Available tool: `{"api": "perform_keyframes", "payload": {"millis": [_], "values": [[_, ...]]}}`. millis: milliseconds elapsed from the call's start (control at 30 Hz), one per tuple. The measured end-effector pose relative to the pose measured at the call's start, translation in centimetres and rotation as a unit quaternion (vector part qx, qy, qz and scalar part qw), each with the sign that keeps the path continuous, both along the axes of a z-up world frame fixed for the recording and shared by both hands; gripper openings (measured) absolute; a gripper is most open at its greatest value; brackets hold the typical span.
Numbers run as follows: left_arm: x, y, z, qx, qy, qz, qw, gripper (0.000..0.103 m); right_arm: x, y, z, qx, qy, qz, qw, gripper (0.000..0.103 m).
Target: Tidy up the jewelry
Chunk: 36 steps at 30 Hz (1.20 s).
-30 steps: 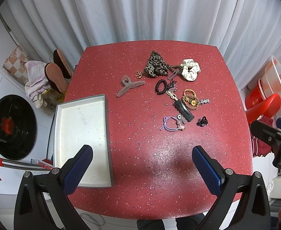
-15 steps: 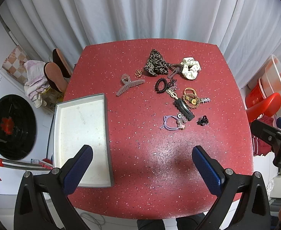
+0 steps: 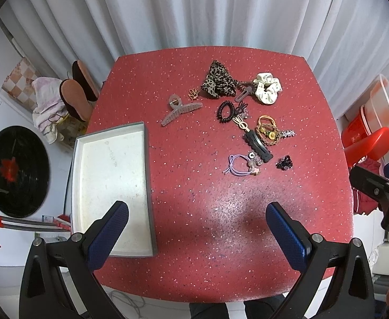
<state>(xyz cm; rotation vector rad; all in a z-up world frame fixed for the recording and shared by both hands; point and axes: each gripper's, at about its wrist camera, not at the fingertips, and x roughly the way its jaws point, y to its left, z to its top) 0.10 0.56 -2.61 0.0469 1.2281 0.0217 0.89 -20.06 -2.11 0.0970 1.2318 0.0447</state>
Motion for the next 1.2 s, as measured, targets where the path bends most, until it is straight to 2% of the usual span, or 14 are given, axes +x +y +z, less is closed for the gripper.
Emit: {"api": "perform_keyframes", "payload": {"millis": [233,400,767,1000,1200], "values": [[1.0,0.7,-2.2,-0.008,0.022,0.012,0.9997,0.103,0.5,-0.4,-1.0,0.001,0.015,-0.002,1.0,0.103],[1.9,0.9,-4.8,-0.01,0.038,0.021,0.999,0.103,0.9,-1.0,-3.0,-0.001,0.035,-0.006,0.999,0.103],[5.1,-0.3,-12.2,-0.041,0.067,0.019,0.9967,0.103,1.9,-2.3,-9.8,-0.007,0.079,-0.003,0.997,0.103],[7.9,-1.3,-16.3,-0.055,0.073,0.028,0.9954,0.103,3.2,-3.2,-13.5,-0.005,0.091,0.0,0.996,0.103],[9.9,-2.4,-19.6,-0.047,0.08,0.031,0.9953,0.103,4.2,-3.7,-15.9,-0.005,0.086,0.005,0.996,0.103]]}}
